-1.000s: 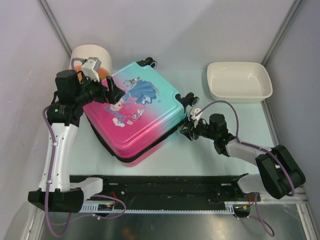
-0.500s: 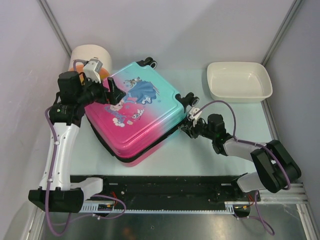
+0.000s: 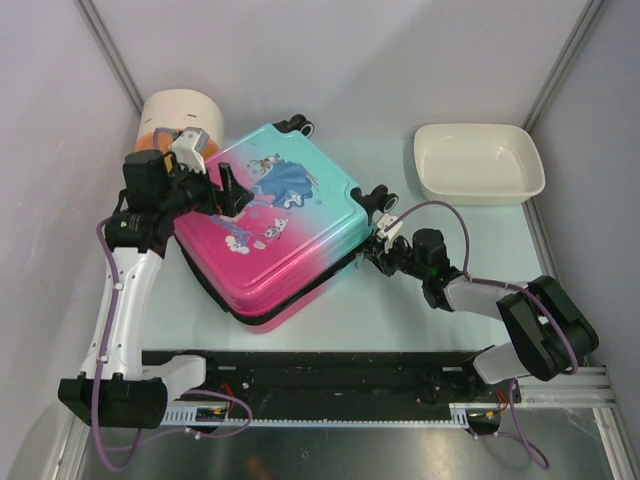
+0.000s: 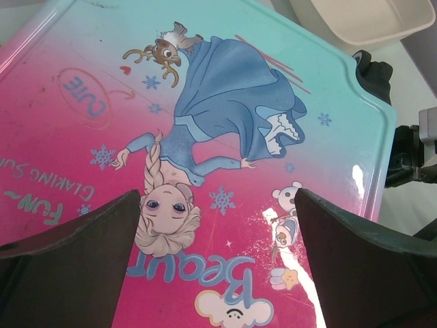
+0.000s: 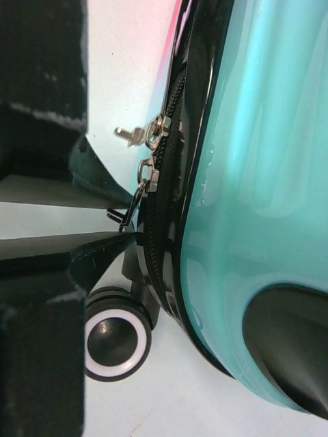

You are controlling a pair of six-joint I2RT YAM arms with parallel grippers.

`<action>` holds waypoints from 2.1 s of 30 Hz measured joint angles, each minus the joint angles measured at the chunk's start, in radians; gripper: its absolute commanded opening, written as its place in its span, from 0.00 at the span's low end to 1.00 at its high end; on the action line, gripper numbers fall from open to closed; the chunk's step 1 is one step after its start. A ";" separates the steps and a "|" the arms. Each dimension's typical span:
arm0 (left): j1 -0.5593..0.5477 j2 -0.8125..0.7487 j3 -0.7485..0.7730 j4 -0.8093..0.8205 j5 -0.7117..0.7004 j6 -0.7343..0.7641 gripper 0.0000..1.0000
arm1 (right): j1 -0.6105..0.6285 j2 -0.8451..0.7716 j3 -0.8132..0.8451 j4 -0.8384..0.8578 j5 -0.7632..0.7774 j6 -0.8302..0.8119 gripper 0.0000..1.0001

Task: Open, take out, and arrange the luggage

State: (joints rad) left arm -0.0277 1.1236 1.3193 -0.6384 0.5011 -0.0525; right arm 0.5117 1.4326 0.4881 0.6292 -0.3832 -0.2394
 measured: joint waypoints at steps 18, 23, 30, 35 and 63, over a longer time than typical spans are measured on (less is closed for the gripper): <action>0.000 -0.019 -0.031 0.024 0.012 -0.003 1.00 | 0.019 -0.038 0.000 -0.031 -0.051 0.022 0.36; 0.000 -0.019 -0.031 0.025 0.024 -0.008 1.00 | 0.031 -0.046 -0.004 -0.030 -0.047 0.040 0.25; 0.000 -0.018 -0.042 0.028 0.027 -0.010 1.00 | 0.031 -0.046 -0.004 -0.019 -0.016 0.054 0.00; 0.000 -0.018 -0.057 0.029 0.026 -0.013 1.00 | 0.031 -0.049 -0.005 -0.023 -0.002 0.072 0.00; 0.000 0.022 -0.076 0.031 -0.077 -0.018 1.00 | -0.078 -0.036 0.004 0.001 0.080 -0.125 0.00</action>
State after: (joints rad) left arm -0.0277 1.1454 1.2434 -0.6079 0.4244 -0.0700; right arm 0.4339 1.3964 0.4923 0.6300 -0.3035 -0.3645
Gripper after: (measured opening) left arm 0.996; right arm 0.137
